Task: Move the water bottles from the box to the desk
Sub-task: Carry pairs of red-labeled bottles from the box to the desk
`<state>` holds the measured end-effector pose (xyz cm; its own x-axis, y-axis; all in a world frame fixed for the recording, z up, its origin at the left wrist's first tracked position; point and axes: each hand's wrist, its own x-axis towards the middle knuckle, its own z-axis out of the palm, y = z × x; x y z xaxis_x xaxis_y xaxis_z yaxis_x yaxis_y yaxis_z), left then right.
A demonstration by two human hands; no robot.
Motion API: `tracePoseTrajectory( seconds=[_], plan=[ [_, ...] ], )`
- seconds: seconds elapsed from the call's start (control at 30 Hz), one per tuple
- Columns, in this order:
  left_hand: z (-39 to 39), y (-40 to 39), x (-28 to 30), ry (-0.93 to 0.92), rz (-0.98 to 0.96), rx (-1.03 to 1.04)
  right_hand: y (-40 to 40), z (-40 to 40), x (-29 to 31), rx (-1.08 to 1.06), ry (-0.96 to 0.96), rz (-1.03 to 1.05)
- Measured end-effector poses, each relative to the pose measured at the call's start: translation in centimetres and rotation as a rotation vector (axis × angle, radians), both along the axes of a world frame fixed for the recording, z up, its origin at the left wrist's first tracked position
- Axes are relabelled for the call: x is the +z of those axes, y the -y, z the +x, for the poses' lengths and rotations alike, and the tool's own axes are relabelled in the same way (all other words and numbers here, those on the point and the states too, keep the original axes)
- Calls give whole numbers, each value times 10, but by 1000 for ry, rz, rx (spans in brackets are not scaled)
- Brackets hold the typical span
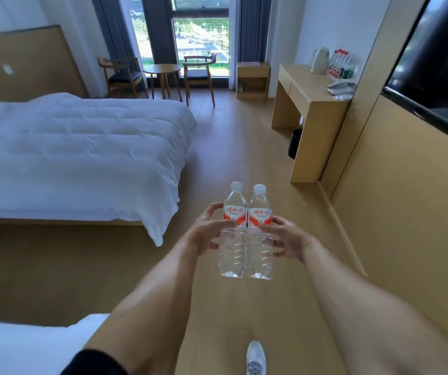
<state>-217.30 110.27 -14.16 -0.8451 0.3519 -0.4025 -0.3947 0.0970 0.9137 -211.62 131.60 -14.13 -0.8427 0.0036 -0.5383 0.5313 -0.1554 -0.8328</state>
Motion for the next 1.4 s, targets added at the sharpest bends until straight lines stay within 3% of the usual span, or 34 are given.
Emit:
tracePoseTrajectory(
  seconds=[0.6,1.17,1.4],
  plan=[
    [-253,-90,9,-15,15,88,-99,-270,13,100,-15,5],
    [-565,-174,10,15,93,-131,-168,-537,26,-142,5,122],
    [-656,-197,8,24,99,-193,-187,-619,23,-202,14,97]
  ],
)
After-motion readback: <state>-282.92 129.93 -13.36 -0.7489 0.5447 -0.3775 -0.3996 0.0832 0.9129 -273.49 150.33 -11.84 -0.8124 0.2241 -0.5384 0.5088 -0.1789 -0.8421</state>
